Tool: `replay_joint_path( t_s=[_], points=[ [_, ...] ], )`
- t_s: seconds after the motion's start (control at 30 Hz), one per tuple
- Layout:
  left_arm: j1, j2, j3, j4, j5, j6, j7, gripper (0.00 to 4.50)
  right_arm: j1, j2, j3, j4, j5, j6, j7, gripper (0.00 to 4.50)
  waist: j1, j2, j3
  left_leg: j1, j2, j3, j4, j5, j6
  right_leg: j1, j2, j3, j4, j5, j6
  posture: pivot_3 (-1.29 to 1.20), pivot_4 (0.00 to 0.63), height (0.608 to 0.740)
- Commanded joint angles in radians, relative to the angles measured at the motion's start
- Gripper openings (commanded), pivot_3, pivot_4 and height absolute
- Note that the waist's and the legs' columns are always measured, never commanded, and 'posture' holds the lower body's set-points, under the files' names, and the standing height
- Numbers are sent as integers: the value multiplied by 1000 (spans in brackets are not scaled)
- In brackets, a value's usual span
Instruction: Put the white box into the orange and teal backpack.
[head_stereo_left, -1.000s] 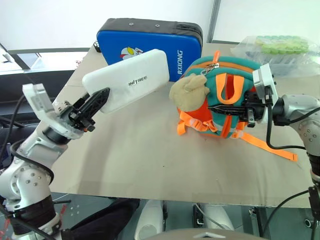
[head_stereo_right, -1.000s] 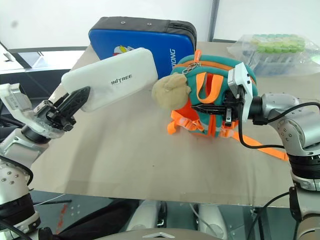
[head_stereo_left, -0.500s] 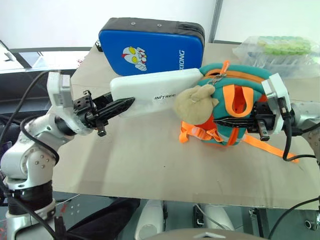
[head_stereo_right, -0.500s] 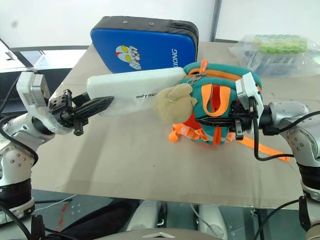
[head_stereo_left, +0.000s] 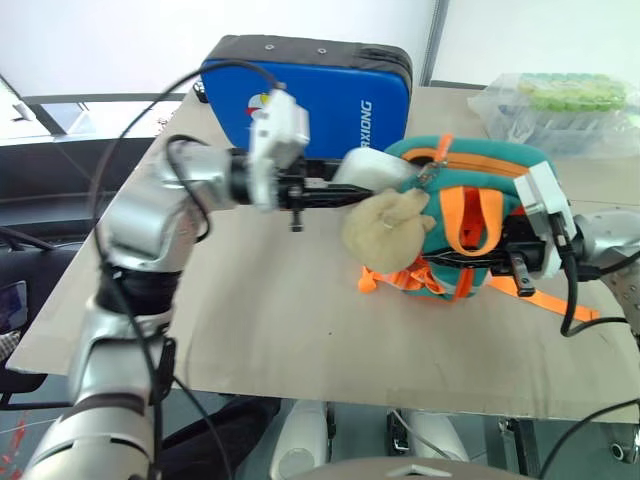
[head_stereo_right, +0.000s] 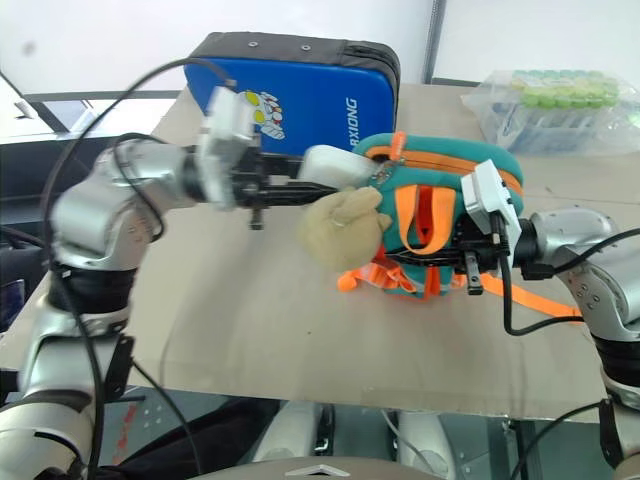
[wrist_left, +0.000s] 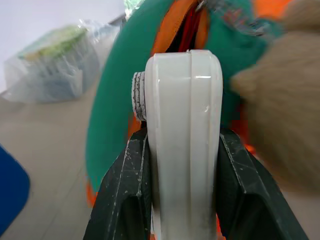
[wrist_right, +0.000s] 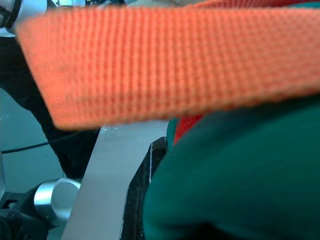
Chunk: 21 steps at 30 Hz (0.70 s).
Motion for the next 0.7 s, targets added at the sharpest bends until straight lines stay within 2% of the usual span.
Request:
replay_joint_path(
  t_s=[0.03,0.1,0.17,0.2,0.23,0.3,0.4,0.5,0.6,0.7],
  points=[
    [-16,-63,-75,81,118,-98,23,1059,-5,4,-18,-51,-12,-20,-33,85,-6,0,0,0,0,0,0,0,0,0,0,0,0,0,0,0,150,740],
    [10,-78,-79,98,127,-93,16,2026,5,7,-29,-62,-16,-18,-58,0,-15,0,0,0,0,-2,0,0,0,-3,2,5,1,0,0,0,150,740],
    [31,-103,12,79,45,-15,60,2634,12,11,-33,-65,-30,-16,-92,0,-20,0,0,0,0,-5,0,0,0,-3,4,5,1,0,0,0,150,740],
    [40,-105,55,68,16,5,74,3245,15,12,-34,-65,-39,-16,-107,0,-22,0,0,0,1,-5,-1,0,0,-4,4,5,2,0,0,0,150,740],
    [56,-94,106,52,-25,26,70,3493,14,19,-31,-59,-56,-25,-126,0,-25,0,0,0,1,-6,-1,0,0,-4,4,5,2,0,0,0,150,740],
    [95,-47,207,6,-130,112,43,4491,10,33,-26,-42,-76,-30,-159,0,-31,0,0,0,2,-7,-1,0,0,-5,4,5,4,0,0,0,150,740],
    [164,57,342,-68,-294,279,7,4491,-3,53,-12,-16,-101,-41,-178,0,-38,0,0,1,2,-8,-1,0,0,-5,4,5,5,0,0,0,150,740],
    [215,117,497,-122,-477,431,61,4491,-31,76,7,23,-125,-55,-182,0,-34,0,0,1,3,-10,-1,0,0,-5,4,5,6,0,0,0,150,740],
    [258,125,600,-186,-631,540,151,4491,-62,95,19,58,-139,-64,-176,0,-23,0,0,1,2,-11,0,0,0,-3,1,3,6,0,0,0,150,740],
    [290,73,632,-263,-774,603,296,4491,-90,110,32,85,-154,-66,-169,0,-18,0,0,1,0,-12,2,0,0,-1,-2,2,4,0,0,0,150,740]
  ],
)
